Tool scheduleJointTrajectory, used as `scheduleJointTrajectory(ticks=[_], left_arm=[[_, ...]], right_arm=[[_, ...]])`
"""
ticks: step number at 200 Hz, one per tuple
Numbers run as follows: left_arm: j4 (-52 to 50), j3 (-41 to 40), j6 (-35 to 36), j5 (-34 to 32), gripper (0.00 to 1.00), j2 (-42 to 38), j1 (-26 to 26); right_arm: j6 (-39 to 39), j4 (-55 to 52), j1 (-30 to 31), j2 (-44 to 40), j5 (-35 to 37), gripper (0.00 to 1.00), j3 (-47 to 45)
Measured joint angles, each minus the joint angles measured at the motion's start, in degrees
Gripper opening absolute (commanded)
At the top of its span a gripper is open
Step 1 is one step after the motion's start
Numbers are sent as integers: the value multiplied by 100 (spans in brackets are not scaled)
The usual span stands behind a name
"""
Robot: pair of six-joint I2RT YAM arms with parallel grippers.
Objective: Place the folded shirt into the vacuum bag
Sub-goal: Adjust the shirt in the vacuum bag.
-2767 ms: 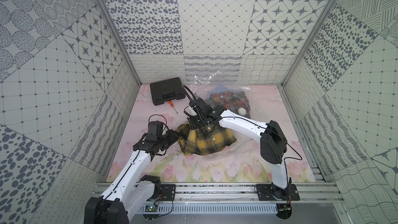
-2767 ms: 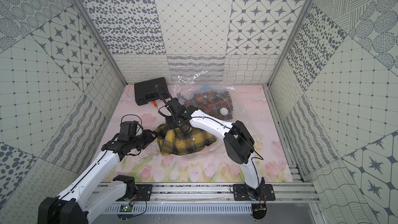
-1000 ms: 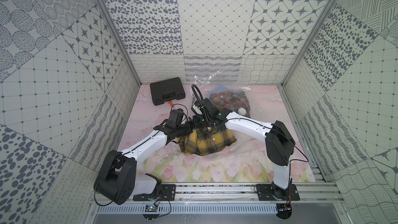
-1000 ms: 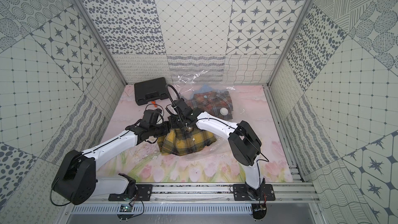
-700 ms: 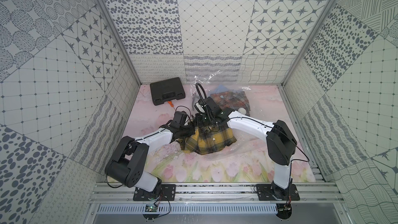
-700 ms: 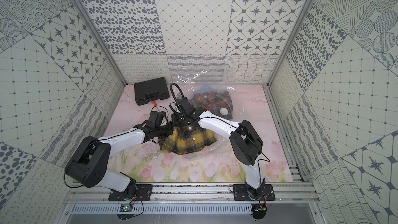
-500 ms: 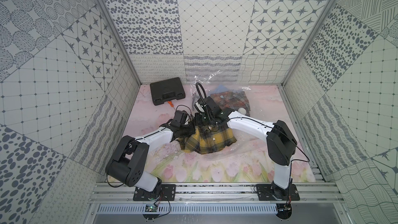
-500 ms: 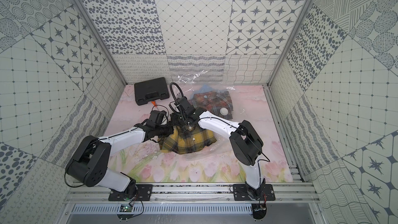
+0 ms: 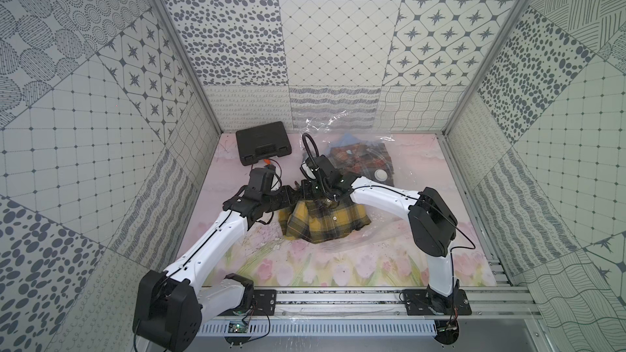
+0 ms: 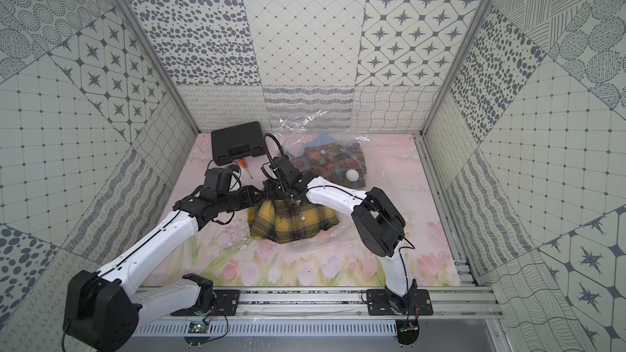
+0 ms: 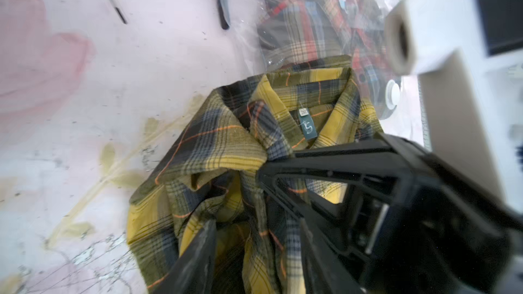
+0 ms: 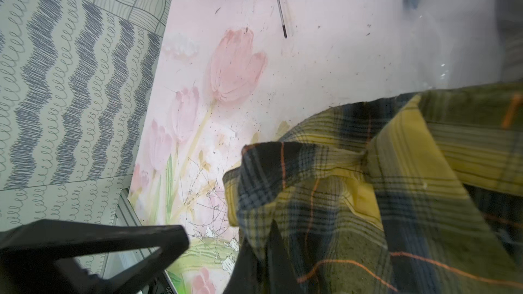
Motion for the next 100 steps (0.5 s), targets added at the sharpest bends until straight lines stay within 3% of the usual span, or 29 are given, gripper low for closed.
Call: scheduleJointTrajectory(ticks=[31,54,100], left_arm=[[-540,111,39,-192,49,-498,621],[-861,238,61,-291,49,-820,966],[-1416,407,144,-358,50,-1143,1154]], right_arm=[[-101,-125,446,564,426,3,608],[-111,-94,721,1062,586,19,885],[-15,63,741,1515,-42,67,914]])
